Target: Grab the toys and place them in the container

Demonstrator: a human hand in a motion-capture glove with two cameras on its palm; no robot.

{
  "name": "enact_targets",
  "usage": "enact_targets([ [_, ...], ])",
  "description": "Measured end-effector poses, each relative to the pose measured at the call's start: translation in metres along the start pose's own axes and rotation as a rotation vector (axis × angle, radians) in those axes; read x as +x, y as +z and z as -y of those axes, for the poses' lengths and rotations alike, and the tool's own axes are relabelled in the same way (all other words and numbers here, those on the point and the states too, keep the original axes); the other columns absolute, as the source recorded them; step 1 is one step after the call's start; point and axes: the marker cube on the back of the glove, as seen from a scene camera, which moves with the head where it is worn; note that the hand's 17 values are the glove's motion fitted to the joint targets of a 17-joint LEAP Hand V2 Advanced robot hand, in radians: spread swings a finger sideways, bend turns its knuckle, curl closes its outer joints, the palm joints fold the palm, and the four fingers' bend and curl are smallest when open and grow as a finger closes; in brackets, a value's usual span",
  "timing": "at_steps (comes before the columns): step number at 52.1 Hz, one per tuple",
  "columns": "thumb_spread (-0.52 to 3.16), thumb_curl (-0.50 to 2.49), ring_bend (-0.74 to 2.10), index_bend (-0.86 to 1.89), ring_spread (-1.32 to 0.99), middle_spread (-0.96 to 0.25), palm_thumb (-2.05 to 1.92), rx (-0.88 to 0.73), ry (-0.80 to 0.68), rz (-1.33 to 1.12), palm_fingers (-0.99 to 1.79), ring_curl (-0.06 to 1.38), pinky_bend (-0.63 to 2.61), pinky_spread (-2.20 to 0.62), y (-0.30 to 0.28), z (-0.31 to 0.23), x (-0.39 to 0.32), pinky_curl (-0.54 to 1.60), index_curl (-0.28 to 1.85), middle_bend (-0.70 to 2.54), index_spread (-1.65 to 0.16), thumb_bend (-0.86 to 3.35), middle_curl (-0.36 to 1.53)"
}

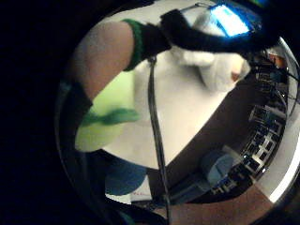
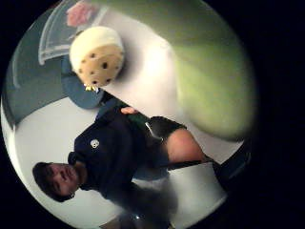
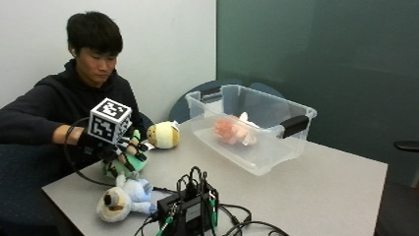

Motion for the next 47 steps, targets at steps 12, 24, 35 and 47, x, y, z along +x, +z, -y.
enact_targets([
  [12,1.23,0.41,0.92,0.04,-0.07,-0.05,0.5,0.273,-0.04,0.062,0.52,0.3,1.18,-0.12,0.015,0.02,0.006,0.39,0.17,0.23,-0.3,0.14,0.2],
  [24,0.86,0.6,1.19,0.21,-0.28,-0.18,0.74,0.37,-0.027,0.209,1.06,0.44,1.09,-0.29,-0.017,0.048,0.002,0.4,0.17,0.75,-0.35,0.2,0.4],
  [35,0.56,0.71,1.28,0.33,-0.33,-0.24,0.77,0.577,-0.084,0.283,1.05,0.53,1.09,-0.32,-0.144,0.055,-0.053,0.45,0.23,0.95,-0.42,0.19,0.54],
  [47,0.35,0.81,1.32,0.42,-0.35,-0.25,0.76,0.741,-0.215,0.383,0.97,0.57,1.14,-0.33,-0.291,0.108,-0.167,0.5,0.29,1.01,-0.47,0.19,0.65],
])
